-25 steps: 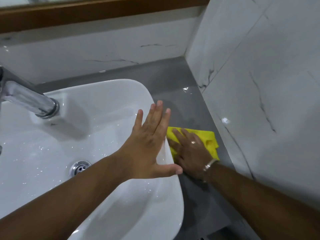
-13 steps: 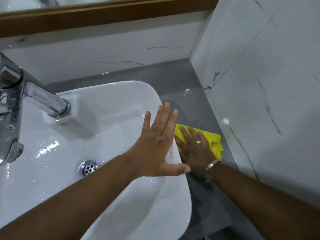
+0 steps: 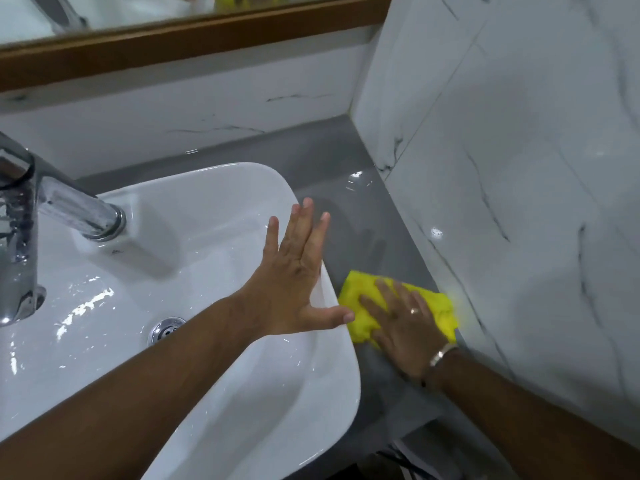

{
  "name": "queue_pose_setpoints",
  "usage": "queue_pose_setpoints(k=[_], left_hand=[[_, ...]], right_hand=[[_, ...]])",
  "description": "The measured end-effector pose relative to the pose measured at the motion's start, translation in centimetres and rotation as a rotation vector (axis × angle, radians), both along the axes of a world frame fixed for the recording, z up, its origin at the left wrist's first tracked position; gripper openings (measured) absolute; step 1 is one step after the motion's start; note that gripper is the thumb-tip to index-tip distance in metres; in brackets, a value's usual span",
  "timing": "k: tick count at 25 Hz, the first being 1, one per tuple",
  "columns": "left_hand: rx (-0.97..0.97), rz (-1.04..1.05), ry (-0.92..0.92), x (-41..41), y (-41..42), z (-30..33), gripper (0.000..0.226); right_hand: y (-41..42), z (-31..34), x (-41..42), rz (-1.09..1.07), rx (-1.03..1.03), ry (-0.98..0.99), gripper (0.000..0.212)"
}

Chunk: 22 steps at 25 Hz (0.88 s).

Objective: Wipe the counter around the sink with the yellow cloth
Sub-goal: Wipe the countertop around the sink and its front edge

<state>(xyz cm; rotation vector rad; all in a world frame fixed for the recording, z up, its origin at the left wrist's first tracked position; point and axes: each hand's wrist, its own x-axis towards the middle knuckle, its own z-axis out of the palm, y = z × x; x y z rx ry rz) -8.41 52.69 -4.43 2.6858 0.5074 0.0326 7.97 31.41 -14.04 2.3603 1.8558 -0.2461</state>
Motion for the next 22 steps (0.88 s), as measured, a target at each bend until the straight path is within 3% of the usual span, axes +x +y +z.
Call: queue_pose_setpoints(k=[2,4,8,10,12,16,17,20,22], left_hand=[[0.005,-0.008,0.019,-0.1,0.0,0.3,0.125],[0.064,-0.016,0.047,-0.3,0.0,1.0,0.12],[0.241,-0.301,0.014,-0.2,-0.8,2.3,0.103],[0.251,-0.424,0.055,0.3,-1.0,2.7,0.097],[0.236,-0.447,0.13,0.7,-0.8,2.9,0.096],[0.274,-0.473,0.199,1.1,-0.8,3.3,0.093],[0.284,-0.471,0.209,1.2,-0.8,3.3,0.093],[0.272,-0.47,0.214,1.2,-0.9,3.4,0.094],[0.27,-0.463,0.204,1.1,-0.9,3.3,0.095]], right_hand=[[3.3,0.4,1.6,-0.301,-0.012,-0.017,0.062],[5.7,0.3,0.2,-0.432,-0.037,0.055,0.066],[0.2,0.2,-3.4,-0.02,0.047,0.085,0.073],[-2.8,0.2,-2.0,0.035,0.058,0.108,0.077],[-2.3,0.2,-1.4,-0.104,0.085,0.095,0.075],[3.2,0.2,-3.4,-0.589,0.134,0.163,0.068],[3.4,-0.1,-4.2,-0.59,0.154,0.165,0.069],[-1.4,-0.8,-5.2,-0.151,0.112,0.078,0.07],[-4.2,-0.8,-2.5,-0.063,0.105,0.051,0.066]])
